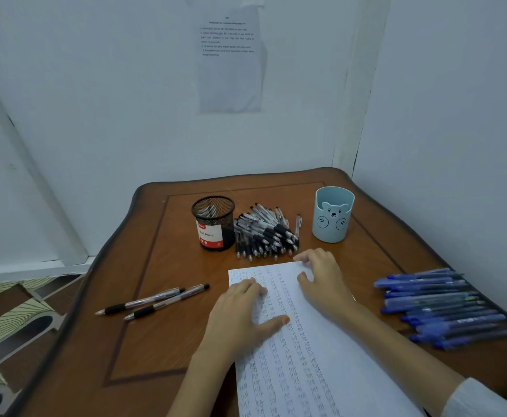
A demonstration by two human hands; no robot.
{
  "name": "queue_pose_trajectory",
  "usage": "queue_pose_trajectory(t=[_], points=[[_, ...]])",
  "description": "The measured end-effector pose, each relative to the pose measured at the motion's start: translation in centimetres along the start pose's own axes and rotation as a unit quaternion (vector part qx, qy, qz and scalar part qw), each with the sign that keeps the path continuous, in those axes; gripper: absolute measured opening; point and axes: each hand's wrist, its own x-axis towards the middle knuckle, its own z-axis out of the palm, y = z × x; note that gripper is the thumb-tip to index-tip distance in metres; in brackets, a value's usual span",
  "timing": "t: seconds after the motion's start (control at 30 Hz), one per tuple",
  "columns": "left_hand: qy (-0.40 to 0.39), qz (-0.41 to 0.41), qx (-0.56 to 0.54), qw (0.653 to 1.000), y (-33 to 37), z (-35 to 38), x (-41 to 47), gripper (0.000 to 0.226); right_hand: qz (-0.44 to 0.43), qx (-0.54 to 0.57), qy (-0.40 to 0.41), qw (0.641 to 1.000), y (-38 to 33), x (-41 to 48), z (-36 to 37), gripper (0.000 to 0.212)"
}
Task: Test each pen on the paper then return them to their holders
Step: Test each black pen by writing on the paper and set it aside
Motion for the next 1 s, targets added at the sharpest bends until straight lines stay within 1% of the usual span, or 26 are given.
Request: queue_pose_trajectory(t=[0.1, 0.2, 0.3, 0.4, 0.47, 0.57, 0.67, 0.73, 0.8, 0.93, 1.0], points=[[0.007, -0.002, 0.001, 1.000, -0.6, -0.5, -0.5, 0.060, -0.048, -0.060, -0.034, 0.996, -0.1, -1.0, 0.0, 0.020], [0.019, -0.005, -0.007, 1.000, -1.3, -0.7, -0.9, 0.052, -0.083, -0.072, -0.050, 0.993, -0.5, -1.8, 0.3, 0.026], [0.013, -0.007, -0.016, 1.000, -1.7, -0.7, -1.2, 0.053, -0.093, -0.080, -0.049, 0.991, -0.6, -2.1, 0.6, 0.030], [0.018, -0.007, -0.022, 1.000, -1.8, -0.6, -1.6, 0.055, -0.090, -0.097, -0.047, 0.990, -1.1, -2.0, 0.6, 0.029], [0.050, -0.013, -0.035, 0.998, -2.0, -0.8, -2.0, 0.052, -0.082, -0.083, -0.058, 0.992, -1.8, -1.7, 0.7, 0.027], [0.129, -0.033, -0.052, 0.990, -3.0, -1.8, -2.6, 0.043, -0.089, -0.029, -0.089, 0.992, -3.9, -0.6, 1.3, 0.023], [0.179, -0.085, -0.044, 0.979, -4.9, -3.0, -3.5, 0.036, -0.096, 0.017, -0.131, 0.987, -6.4, 0.4, 2.5, 0.021], [0.194, -0.126, -0.045, 0.972, -6.5, -3.6, -4.4, 0.038, -0.102, 0.027, -0.151, 0.983, -8.0, 0.8, 3.6, 0.021], [0.202, -0.146, -0.036, 0.968, -7.8, -4.0, -5.3, 0.041, -0.113, 0.034, -0.165, 0.979, -9.4, 1.0, 4.7, 0.022], [0.204, -0.156, -0.035, 0.966, -8.3, -4.0, -6.2, 0.043, -0.134, -0.013, -0.184, 0.974, -11.2, 1.5, 6.4, 0.028], [0.201, -0.150, -0.035, 0.967, -8.3, -3.8, -6.2, 0.042, -0.158, -0.039, -0.190, 0.968, -11.3, 1.8, 6.9, 0.026]])
